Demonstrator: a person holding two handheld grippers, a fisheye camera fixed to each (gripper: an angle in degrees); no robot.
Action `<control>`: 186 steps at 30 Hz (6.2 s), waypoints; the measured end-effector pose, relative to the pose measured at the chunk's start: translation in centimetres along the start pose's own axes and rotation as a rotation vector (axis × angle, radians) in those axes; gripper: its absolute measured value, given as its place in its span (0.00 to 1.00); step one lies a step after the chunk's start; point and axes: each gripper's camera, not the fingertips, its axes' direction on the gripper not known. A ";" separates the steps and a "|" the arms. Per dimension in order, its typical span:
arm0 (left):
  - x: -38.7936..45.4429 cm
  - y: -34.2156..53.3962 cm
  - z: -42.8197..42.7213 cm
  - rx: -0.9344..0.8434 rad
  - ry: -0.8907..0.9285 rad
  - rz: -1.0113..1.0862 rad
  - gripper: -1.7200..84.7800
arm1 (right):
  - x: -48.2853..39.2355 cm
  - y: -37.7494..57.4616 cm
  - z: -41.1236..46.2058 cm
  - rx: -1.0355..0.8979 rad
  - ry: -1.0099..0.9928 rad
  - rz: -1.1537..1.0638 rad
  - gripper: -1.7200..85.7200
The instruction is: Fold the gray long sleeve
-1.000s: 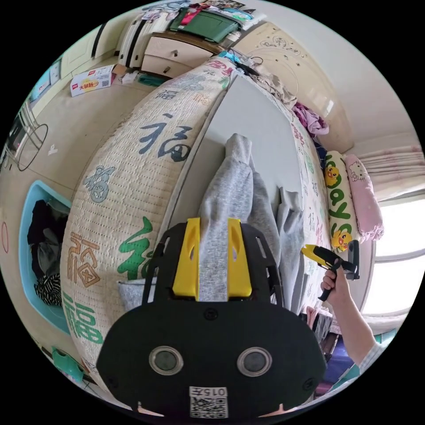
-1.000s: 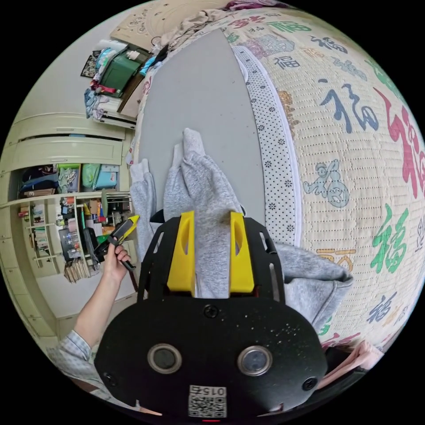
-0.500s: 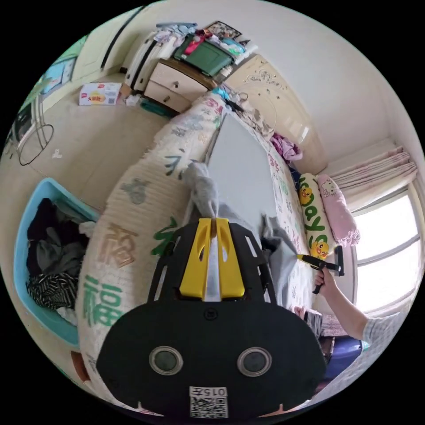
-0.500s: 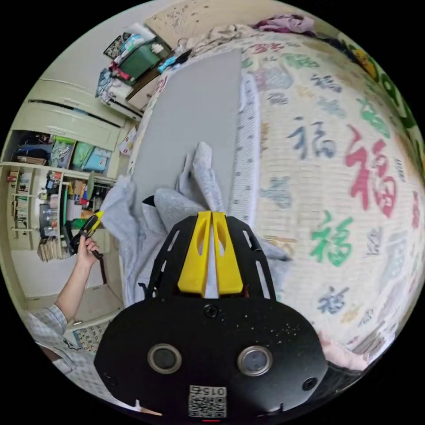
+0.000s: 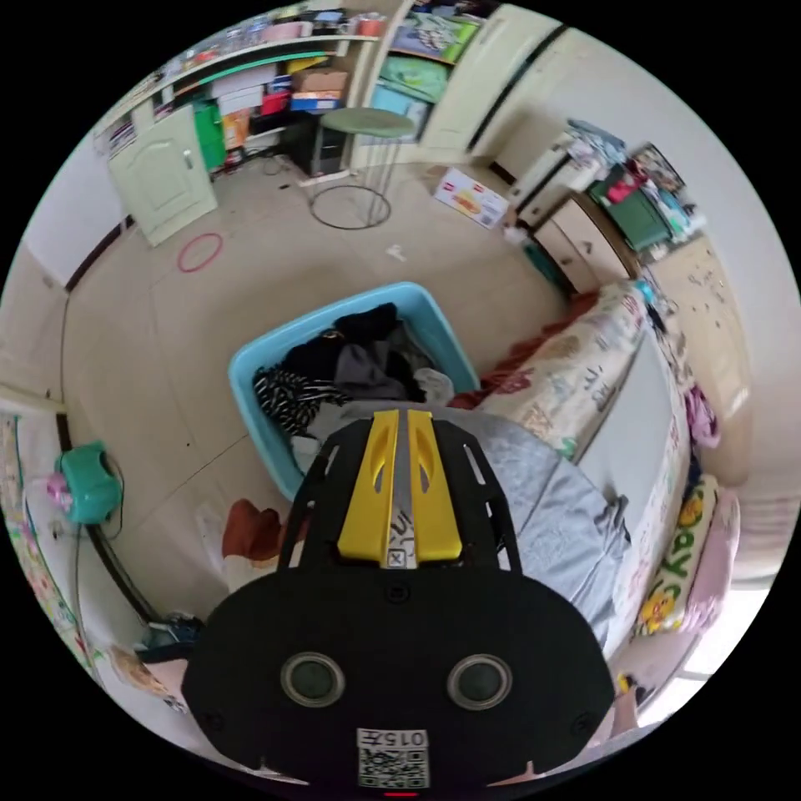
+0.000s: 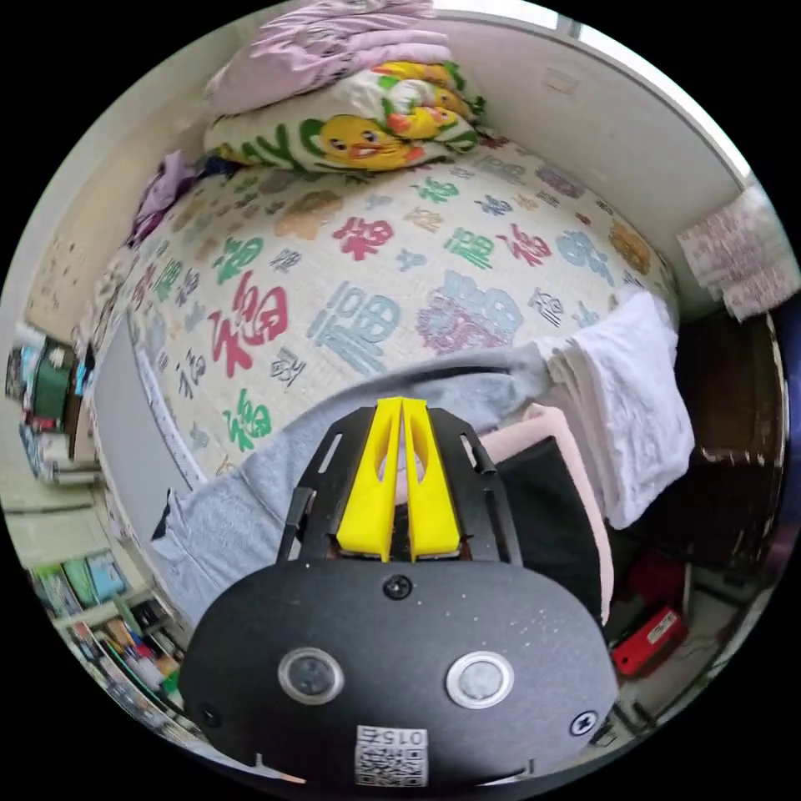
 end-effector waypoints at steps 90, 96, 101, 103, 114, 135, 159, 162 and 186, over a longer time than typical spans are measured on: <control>15.0 35.1 -1.7 -0.506 -0.425 0.706 0.02 | -15.6 37.5 3.4 -0.693 0.538 -0.794 0.09; 14.1 32.5 -3.6 -0.598 -0.236 0.657 0.04 | -16.3 37.3 -1.4 -0.661 0.447 -0.678 0.12; 14.3 31.9 -8.6 -0.531 -0.175 0.630 0.03 | -15.9 37.5 -5.8 -0.650 0.389 -0.649 0.11; 15.7 32.1 -10.3 -0.509 -0.136 0.642 0.03 | -15.6 37.6 -7.7 -0.633 0.355 -0.659 0.11; 39.5 45.9 -5.3 -0.623 0.111 0.874 0.05 | -10.9 27.5 -23.1 -0.336 -0.100 -0.537 0.10; 58.7 62.6 7.2 -0.856 -0.533 0.872 0.04 | -3.1 -11.3 -18.0 -0.309 0.096 -0.697 0.14; 103.7 73.0 6.2 -0.595 0.409 1.022 0.21 | 0.7 -19.4 -30.2 -0.380 -0.928 -0.631 0.02; 103.5 71.8 5.0 -0.509 0.402 1.016 0.22 | -0.2 -18.4 -31.1 -0.371 -0.997 -0.621 0.02; 82.9 58.8 -5.7 -0.276 0.449 0.791 0.09 | -1.5 -4.3 -38.4 -0.186 -1.218 -0.753 0.03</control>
